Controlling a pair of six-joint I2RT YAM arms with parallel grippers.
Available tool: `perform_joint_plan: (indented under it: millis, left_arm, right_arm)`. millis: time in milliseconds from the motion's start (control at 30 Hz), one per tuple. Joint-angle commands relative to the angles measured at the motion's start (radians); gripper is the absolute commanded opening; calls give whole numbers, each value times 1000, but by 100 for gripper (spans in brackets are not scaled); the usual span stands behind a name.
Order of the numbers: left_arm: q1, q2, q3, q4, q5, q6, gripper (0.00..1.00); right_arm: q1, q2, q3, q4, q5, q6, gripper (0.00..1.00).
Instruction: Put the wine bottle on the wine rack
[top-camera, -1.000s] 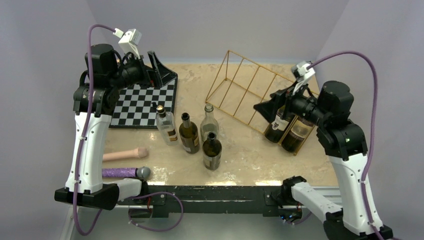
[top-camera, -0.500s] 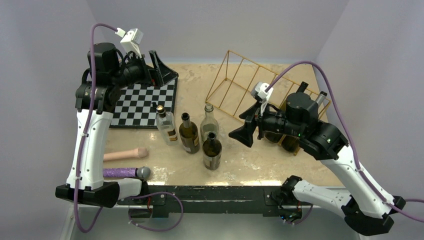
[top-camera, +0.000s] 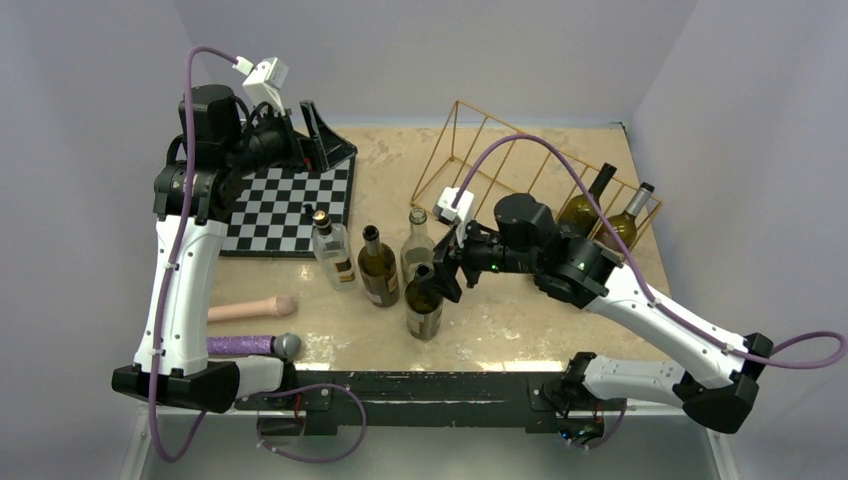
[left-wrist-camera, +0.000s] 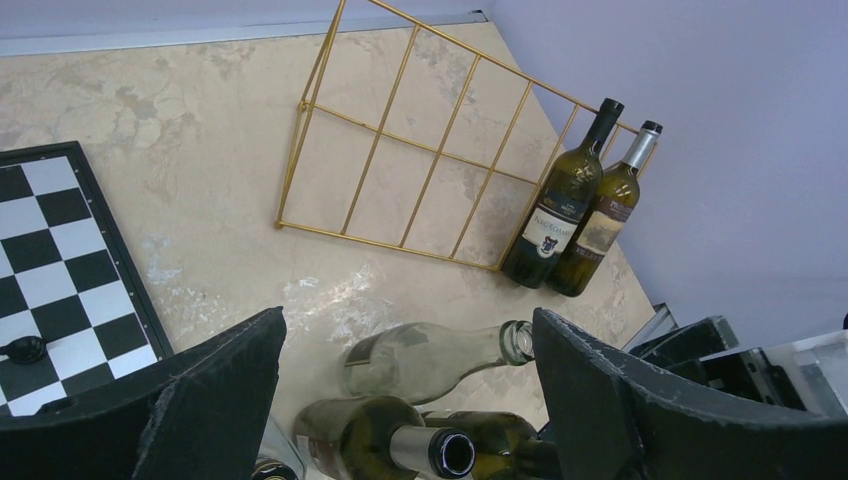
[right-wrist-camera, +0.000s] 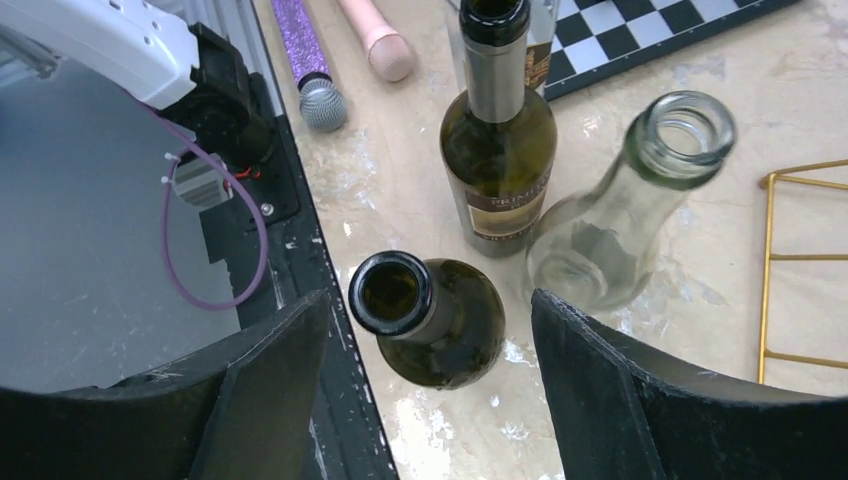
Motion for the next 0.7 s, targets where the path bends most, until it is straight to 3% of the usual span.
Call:
perform_joint_plan:
  millis: [0,133,233,500,600,667]
  left_arm:
    - [-3,-21,-2,-2,-16,-4,97]
    - [-3,-16,-5,-9,-26,4,96]
    - [-3,-7,-6,-11,-31,11,96]
    - [-3,14,0,-15,-39,20,96]
    - [-3,16,2,-18,-43,23,96]
    - [-3,16,6,-20,-46,24,96]
  right_arm:
    - [19,29,-26,96,-36,-30,77]
    - [31,56,-57,128,-42,-30,73]
    - [41,74,-70,156,-32,-30,64]
    - [53,111,-82,185,4,-17,25]
    - [55,96,-68,167,30,-23,0]
    - [55,81,-53,148,64,-30,0]
